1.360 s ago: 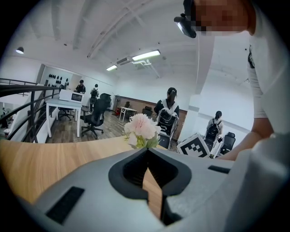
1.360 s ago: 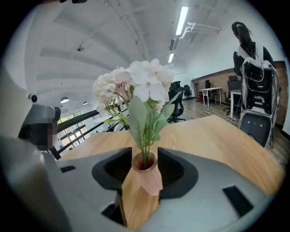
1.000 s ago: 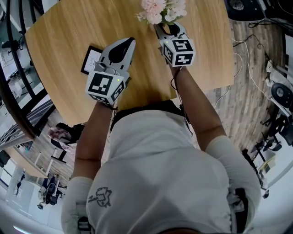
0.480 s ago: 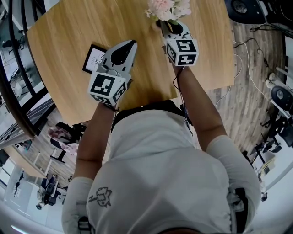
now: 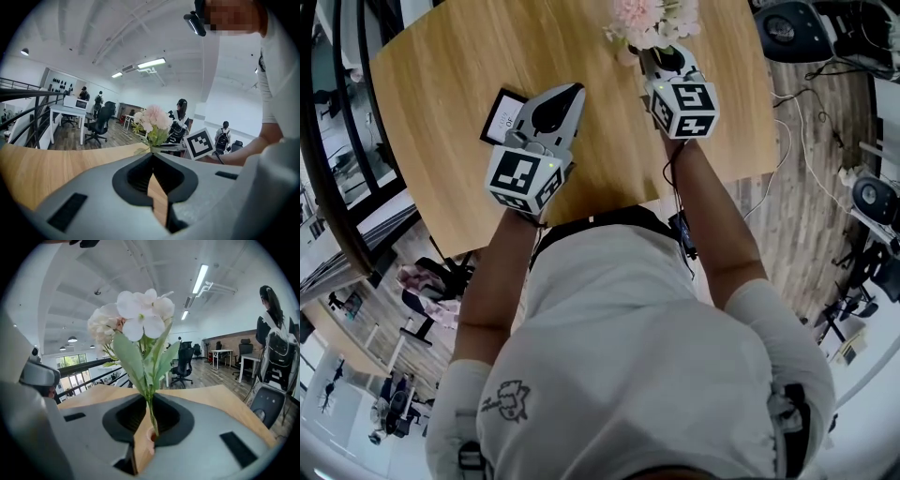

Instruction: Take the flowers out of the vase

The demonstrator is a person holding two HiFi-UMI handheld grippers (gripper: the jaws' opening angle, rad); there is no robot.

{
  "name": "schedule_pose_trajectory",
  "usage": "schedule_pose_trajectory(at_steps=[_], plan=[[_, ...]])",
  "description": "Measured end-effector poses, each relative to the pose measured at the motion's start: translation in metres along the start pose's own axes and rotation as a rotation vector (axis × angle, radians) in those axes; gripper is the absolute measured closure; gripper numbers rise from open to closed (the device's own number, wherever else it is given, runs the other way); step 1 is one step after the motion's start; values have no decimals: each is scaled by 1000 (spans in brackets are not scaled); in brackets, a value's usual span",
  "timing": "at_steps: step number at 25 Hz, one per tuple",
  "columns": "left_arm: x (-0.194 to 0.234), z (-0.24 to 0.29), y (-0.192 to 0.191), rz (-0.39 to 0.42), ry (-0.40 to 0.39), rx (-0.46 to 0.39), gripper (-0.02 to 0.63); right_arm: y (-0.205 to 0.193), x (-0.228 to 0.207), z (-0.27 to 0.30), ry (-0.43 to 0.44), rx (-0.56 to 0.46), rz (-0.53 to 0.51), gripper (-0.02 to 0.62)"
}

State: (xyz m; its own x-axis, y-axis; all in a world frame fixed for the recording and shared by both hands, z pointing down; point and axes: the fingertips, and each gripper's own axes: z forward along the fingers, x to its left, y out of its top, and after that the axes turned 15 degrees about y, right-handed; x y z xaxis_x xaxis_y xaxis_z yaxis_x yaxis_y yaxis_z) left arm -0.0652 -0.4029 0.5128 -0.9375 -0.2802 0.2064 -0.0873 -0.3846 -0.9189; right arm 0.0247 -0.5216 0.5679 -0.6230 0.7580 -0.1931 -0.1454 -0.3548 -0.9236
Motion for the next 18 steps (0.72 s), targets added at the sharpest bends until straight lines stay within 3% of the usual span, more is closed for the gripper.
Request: schedule_pose_trajectory(at_steps=[10,18], plan=[[-6,-71,25,19,-34,-90,601,68,51,-56,-23,-105,-53,552],[-5,-141,32,52,-70,-132,601,87,120,-111,-40,-167,-45,555]])
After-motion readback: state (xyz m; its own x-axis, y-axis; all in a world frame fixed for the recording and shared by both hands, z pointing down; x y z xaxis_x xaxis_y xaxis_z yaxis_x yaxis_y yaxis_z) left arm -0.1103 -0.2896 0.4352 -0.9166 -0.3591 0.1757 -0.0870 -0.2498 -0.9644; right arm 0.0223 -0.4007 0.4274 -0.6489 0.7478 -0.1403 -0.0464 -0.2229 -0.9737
